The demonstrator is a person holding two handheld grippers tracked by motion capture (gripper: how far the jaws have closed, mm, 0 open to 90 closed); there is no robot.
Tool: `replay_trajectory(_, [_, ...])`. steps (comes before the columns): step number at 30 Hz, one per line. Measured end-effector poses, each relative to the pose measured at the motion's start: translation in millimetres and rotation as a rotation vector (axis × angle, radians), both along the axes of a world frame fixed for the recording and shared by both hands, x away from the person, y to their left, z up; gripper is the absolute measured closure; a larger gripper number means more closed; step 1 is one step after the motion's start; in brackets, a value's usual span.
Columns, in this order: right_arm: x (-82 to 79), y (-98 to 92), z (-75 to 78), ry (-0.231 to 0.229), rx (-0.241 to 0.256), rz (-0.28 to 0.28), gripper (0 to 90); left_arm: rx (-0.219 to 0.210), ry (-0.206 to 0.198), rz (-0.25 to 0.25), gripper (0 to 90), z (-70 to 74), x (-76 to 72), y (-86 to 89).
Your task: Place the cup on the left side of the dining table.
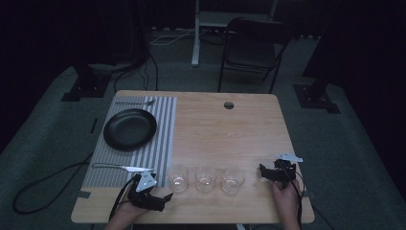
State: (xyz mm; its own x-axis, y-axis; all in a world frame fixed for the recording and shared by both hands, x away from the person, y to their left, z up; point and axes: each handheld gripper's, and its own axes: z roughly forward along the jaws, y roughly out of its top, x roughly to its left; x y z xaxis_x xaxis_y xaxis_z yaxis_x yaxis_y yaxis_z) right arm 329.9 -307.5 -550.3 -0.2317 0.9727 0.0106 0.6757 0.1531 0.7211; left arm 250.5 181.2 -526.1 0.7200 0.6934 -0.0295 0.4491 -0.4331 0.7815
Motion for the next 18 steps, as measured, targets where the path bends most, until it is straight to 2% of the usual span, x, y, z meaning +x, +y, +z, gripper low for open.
replay_trajectory(4, [0.0,0.0,0.0,0.000,0.000,0.000,11.8,-0.013,-0.010,-0.011,2.4,0.7,3.2,-5.9])
replay_trajectory(5, [0.0,0.0,0.0,0.000,0.000,0.000,11.8,-0.014,0.000,-0.017,2.4,0.0,4.1,-7.9])
replay_trajectory(10, [0.0,0.0,0.0,0.000,0.000,0.000,11.8,0.011,-0.007,-0.034,2.4,-4.1,6.5,-19.1])
replay_trajectory(14, [0.0,0.0,0.0,0.000,0.000,0.000,11.8,-0.009,-0.014,-0.036,2.4,-5.3,9.7,-24.1])
replay_trajectory(16, [0.0,0.0,0.0,0.000,0.000,0.000,11.8,-0.017,-0.022,-0.033,2.4,-5.1,11.1,-26.0])
replay_trajectory(18, [0.0,0.0,0.0,0.000,0.000,0.000,11.8,-0.029,-0.057,-0.018,2.5,-4.7,11.4,-28.0])
